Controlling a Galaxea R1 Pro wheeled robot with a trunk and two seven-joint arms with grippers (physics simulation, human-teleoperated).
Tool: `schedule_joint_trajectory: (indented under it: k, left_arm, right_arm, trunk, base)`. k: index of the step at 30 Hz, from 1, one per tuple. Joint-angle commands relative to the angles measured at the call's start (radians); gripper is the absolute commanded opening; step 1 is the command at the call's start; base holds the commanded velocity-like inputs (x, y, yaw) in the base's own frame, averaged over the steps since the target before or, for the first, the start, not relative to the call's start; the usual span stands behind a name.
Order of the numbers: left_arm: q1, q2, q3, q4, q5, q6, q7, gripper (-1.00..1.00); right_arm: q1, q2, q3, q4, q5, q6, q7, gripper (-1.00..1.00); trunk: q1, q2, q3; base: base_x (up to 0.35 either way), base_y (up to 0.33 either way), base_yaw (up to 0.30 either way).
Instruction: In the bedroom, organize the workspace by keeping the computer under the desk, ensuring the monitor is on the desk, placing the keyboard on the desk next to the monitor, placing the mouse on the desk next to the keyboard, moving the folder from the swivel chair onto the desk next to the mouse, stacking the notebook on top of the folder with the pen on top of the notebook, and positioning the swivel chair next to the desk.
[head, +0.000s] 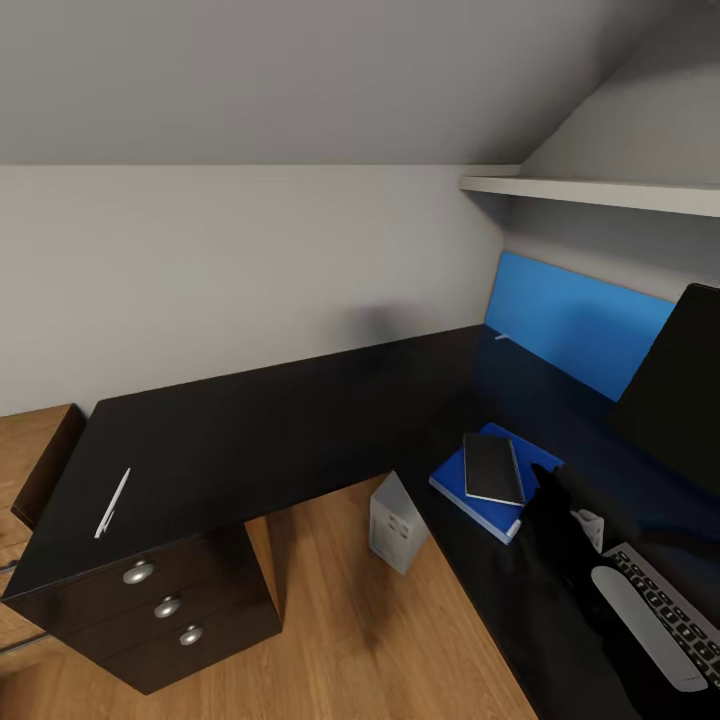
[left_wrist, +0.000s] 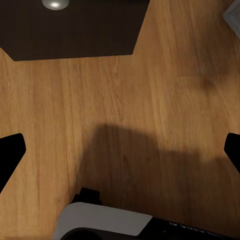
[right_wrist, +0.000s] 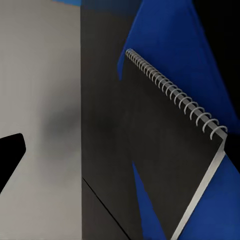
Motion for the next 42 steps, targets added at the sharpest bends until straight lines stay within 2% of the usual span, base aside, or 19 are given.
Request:
schedule_joint_trajectory:
  k: [1,8,12,13,15,19,20,21,22,23,24,28,31,34,35,37,38,39,42]
  left_arm:
    - [0.0,0.001,-0.003,-0.002,0.006,0.003,0.007,1.0]
    - [0.0,0.001,-0.003,-0.002,0.007,-0.001,0.009,1.0]
    - [0.0,0.001,-0.003,-0.001,0.008,-0.01,0.009,1.0]
    - [0.0,0.001,-0.003,-0.001,0.008,-0.011,0.01,1.0]
    - [0.0,0.001,-0.003,-0.001,0.008,-0.012,0.01,1.0]
    - [0.0,0.001,-0.003,-0.001,0.008,-0.012,0.01,1.0]
    - [0.0,0.001,-0.003,-0.001,0.008,-0.012,0.01,1.0]
    - [0.0,0.001,-0.003,-0.001,0.008,-0.012,0.011,1.0]
    - [0.0,0.001,-0.003,-0.001,0.008,-0.012,0.011,1.0]
    - [0.0,0.001,-0.003,-0.001,0.008,-0.012,0.011,1.0]
    - [0.0,0.001,-0.003,-0.001,0.007,-0.012,0.011,1.0]
    - [0.0,0.001,-0.003,-0.001,0.007,-0.012,0.011,1.0]
    - [0.0,0.001,-0.003,-0.001,0.007,-0.012,0.011,1.0]
    - [0.0,0.001,-0.003,-0.001,0.006,-0.012,0.011,1.0]
    - [0.0,0.001,-0.003,-0.001,0.006,-0.012,0.011,1.0]
    - [0.0,0.001,-0.003,-0.001,0.006,-0.012,0.011,1.0]
    - [0.0,0.001,-0.003,-0.001,0.006,-0.012,0.011,1.0]
    - [0.0,0.0,-0.003,-0.001,0.006,-0.012,0.011,1.0]
    - [0.0,0.001,-0.003,-0.001,0.006,-0.012,0.011,1.0]
  right_arm:
    - [-0.001,-0.001,0.003,-0.001,-0.009,-0.009,-0.002,1.0]
    - [-0.001,0.001,0.005,-0.035,-0.008,-0.01,-0.001,1.0]
    - [-0.001,0.002,0.01,-0.082,0.014,-0.012,0.0,1.0]
    - [-0.001,0.005,0.012,-0.089,0.049,-0.012,-0.001,1.0]
    - [0.0,0.009,0.014,-0.1,0.082,-0.013,-0.001,1.0]
    - [0.001,0.05,0.018,-0.132,0.212,-0.013,-0.013,1.0]
    - [0.002,0.069,0.024,-0.141,0.273,-0.013,-0.026,1.0]
    - [0.002,0.08,0.028,-0.144,0.31,-0.013,-0.036,1.0]
    - [0.002,0.104,0.037,-0.148,0.393,-0.013,-0.063,1.0]
    - [0.002,0.118,0.042,-0.15,0.44,-0.013,-0.081,1.0]
    - [0.002,0.147,0.055,-0.151,0.541,-0.013,-0.124,1.0]
    - [0.002,0.214,0.098,-0.148,0.771,-0.012,-0.227,1.0]
    - [0.002,0.313,0.197,-0.096,1.116,-0.011,-0.371,1.0]
    - [0.002,0.356,0.237,-0.029,1.269,-0.012,-0.424,1.0]
    - [0.001,0.401,0.26,0.067,1.408,-0.012,-0.458,1.0]
    - [0.0,0.432,0.268,0.139,1.49,-0.013,-0.471,1.0]
    - [-0.002,0.461,0.272,0.209,1.56,-0.017,-0.48,1.0]
    - [-0.005,0.469,0.275,0.269,1.608,-0.029,-0.486,1.0]
    - [-0.015,0.469,0.277,0.356,1.656,-0.08,-0.491,1.0]
  trunk:
    - [0.0,-0.001,-0.001]
    - [0.0,-0.001,-0.001]
    - [-0.015,0.027,0.012]
    - [-0.019,0.034,0.015]
    - [-0.027,0.048,0.021]
    - [-0.042,0.076,0.034]
    - [-0.046,0.083,0.037]
    - [-0.05,0.09,0.04]
    - [-0.054,0.097,0.043]
    - [-0.057,0.104,0.046]
    - [-0.061,0.111,0.049]
    - [-0.077,0.139,0.062]
    - [-0.088,0.16,0.071]
    - [-0.1,0.181,0.081]
    - [-0.103,0.188,0.084]
    - [-0.111,0.202,0.09]
    - [-0.115,0.209,0.093]
    - [-0.119,0.216,0.096]
    - [-0.13,0.237,0.106]
  base:
    - [-0.003,-0.002,0.0]
    - [0.0,0.0,0.0]
    - [0.0,0.0,0.0]
    - [0.0,0.0,0.0]
    - [0.0,0.0,0.0]
    - [0.0,0.0,0.0]
    - [0.0,0.0,0.0]
    - [0.0,0.0,0.0]
    - [0.0,0.0,0.0]
    - [0.0,0.0,0.0]
    - [0.0,0.0,0.0]
    - [0.0,0.0,0.0]
    - [0.0,0.0,0.0]
    - [0.0,0.0,0.0]
    - [0.0,0.0,0.0]
    - [0.0,0.0,0.0]
    - [0.0,0.0,0.0]
    - [0.0,0.0,0.0]
    - [0.0,0.0,0.0]
